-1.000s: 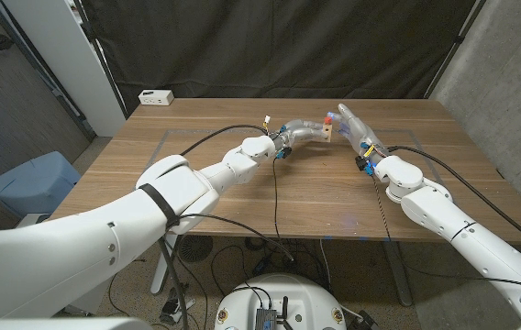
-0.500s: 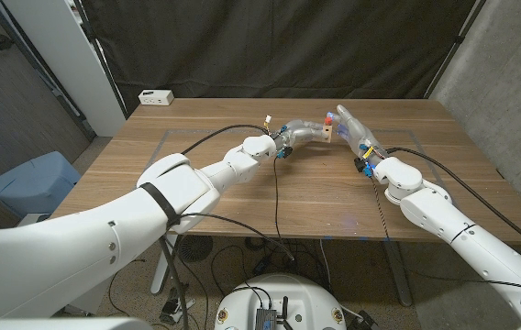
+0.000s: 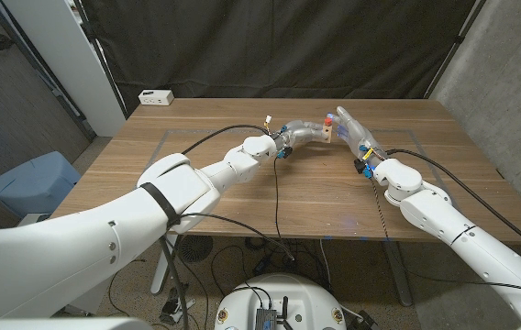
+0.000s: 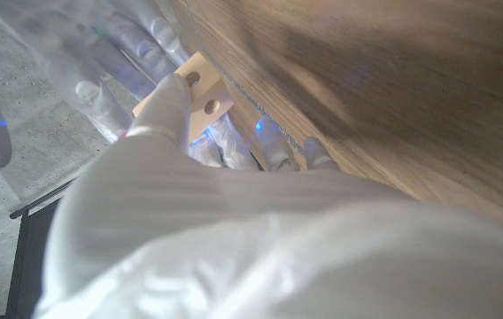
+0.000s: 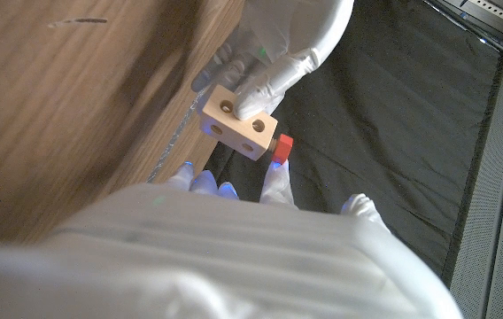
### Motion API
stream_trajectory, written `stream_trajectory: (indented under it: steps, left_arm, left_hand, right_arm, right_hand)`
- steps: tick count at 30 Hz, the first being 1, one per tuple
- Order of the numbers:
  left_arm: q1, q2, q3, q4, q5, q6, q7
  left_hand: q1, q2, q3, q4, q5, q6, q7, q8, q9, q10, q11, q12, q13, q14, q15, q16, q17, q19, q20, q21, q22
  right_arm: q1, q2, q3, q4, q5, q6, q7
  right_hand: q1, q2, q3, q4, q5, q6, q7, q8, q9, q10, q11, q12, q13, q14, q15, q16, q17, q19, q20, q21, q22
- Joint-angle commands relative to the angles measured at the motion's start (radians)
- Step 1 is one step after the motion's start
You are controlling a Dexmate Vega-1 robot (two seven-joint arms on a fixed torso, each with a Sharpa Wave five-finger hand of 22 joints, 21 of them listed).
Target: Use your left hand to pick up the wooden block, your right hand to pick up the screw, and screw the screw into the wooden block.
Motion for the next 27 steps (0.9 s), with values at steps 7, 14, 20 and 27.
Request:
stream_trajectory:
  steps: [7, 14, 20, 27]
  left_arm:
    - [0.008, 0.005, -0.004, -0.002, -0.002, -0.021, -0.008]
    - [0.013, 0.006, -0.009, -0.003, -0.002, -0.033, -0.011]
    - [0.016, 0.007, -0.011, -0.003, -0.001, -0.036, -0.011]
    - [0.015, 0.004, -0.012, -0.002, -0.002, -0.024, -0.014]
  left_hand:
    - [-0.026, 0.031, 0.039, 0.037, 0.005, 0.008, 0.000, 0.002, 0.001, 0.007, -0.002, 0.004, 0.003, -0.003, -0.028, 0.000, 0.003, 0.002, 0.003, 0.009, 0.002]
    - [-0.026, 0.031, 0.039, 0.037, 0.005, 0.010, 0.001, 0.003, 0.001, 0.005, -0.002, 0.004, 0.004, -0.004, -0.028, 0.000, 0.003, 0.003, 0.004, 0.009, 0.002]
    - [-0.025, 0.031, 0.039, 0.037, 0.005, 0.010, 0.000, 0.003, 0.001, 0.005, 0.000, 0.004, 0.004, -0.003, -0.028, 0.001, 0.003, 0.003, 0.003, 0.009, 0.002]
    - [-0.024, 0.031, 0.039, 0.036, 0.005, 0.009, -0.002, 0.002, 0.001, 0.005, -0.001, 0.003, 0.004, -0.004, -0.028, 0.001, 0.003, 0.003, 0.004, 0.009, 0.002]
  right_arm:
    - [-0.018, -0.006, 0.004, -0.018, 0.005, -0.009, -0.014]
    - [-0.030, -0.013, 0.007, -0.035, 0.005, -0.012, -0.018]
    - [-0.042, -0.023, 0.012, -0.054, 0.005, -0.017, -0.025]
    - [-0.057, -0.033, 0.019, -0.078, 0.005, -0.023, -0.033]
  right_hand:
    - [-0.007, 0.003, 0.008, 0.002, 0.005, 0.009, 0.002, 0.007, 0.003, -0.095, -0.005, 0.003, 0.000, -0.174, -0.002, 0.006, 0.003, -0.002, -0.001, 0.004, 0.004]
    - [-0.007, 0.003, 0.009, 0.002, 0.005, 0.009, 0.002, 0.007, 0.003, -0.094, -0.007, 0.003, 0.000, -0.174, -0.002, 0.006, 0.002, -0.002, -0.001, 0.003, 0.004]
    - [-0.007, 0.003, 0.009, 0.002, 0.005, 0.010, 0.001, 0.007, 0.003, -0.095, -0.005, 0.002, 0.000, -0.174, -0.002, 0.006, 0.002, -0.002, -0.001, 0.004, 0.004]
    - [-0.008, 0.003, 0.010, 0.001, 0.005, 0.011, 0.001, 0.007, 0.003, -0.094, -0.006, 0.003, 0.000, -0.174, -0.002, 0.006, 0.002, -0.002, -0.001, 0.004, 0.004]
